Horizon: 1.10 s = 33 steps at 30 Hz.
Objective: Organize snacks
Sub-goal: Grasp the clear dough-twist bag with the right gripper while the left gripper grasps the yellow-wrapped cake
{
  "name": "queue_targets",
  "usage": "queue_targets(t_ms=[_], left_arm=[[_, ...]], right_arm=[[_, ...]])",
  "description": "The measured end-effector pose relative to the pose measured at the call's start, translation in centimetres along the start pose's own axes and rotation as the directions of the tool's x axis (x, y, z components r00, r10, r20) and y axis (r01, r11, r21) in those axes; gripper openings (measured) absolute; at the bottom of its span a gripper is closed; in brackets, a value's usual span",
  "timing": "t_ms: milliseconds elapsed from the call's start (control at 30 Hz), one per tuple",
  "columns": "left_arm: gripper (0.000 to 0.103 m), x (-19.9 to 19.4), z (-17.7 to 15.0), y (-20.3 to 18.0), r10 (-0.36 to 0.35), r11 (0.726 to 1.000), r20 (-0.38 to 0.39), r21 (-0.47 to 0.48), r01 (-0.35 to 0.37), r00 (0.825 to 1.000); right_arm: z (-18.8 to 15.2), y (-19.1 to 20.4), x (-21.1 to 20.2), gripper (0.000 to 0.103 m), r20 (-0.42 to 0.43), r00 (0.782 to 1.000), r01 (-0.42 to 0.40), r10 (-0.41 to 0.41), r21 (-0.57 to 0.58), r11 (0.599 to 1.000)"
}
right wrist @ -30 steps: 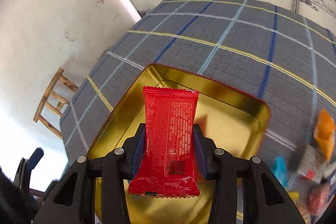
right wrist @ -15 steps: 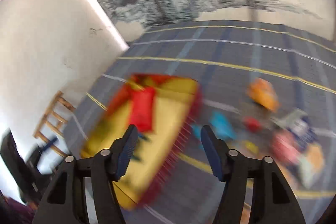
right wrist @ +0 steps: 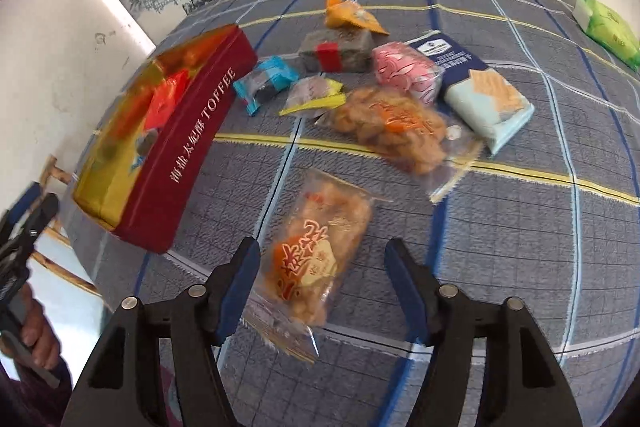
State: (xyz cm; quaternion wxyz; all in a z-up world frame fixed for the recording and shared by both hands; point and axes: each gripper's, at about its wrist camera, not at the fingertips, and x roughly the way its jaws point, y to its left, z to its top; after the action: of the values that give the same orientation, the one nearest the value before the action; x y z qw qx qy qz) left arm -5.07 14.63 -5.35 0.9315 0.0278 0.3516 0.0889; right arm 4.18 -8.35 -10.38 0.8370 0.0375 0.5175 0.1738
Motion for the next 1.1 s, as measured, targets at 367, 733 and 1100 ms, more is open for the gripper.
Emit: queue_targets(t_ms=[367, 733, 1100], left_arm=[[0.093, 0.0, 0.1, -1.7, 0.0, 0.999, -0.009, 0.049, 0.0, 1.0], [0.093, 1.1, 5.8, -6.5, -0.36, 0.93, -0.158, 0.012, 0.366, 0.92], [0.068, 13.5, 10.8, -14.4, -0.47, 0.881, -0.452, -0.291, 0.372, 0.758]], right_arm=[[-1.4, 2.7, 0.9, 0.038, 0.049, 0.995, 0.1, -0.09, -0.274, 0.957], [-0.3, -11.4, -6.6, 0.038, 0.184, 0.964, 0.199, -0.194, -0.008, 0.98], [0.4, -20.1, -5.2, 0.038, 0.171, 0.958, 0.221, -0.23, 0.072, 0.973]])
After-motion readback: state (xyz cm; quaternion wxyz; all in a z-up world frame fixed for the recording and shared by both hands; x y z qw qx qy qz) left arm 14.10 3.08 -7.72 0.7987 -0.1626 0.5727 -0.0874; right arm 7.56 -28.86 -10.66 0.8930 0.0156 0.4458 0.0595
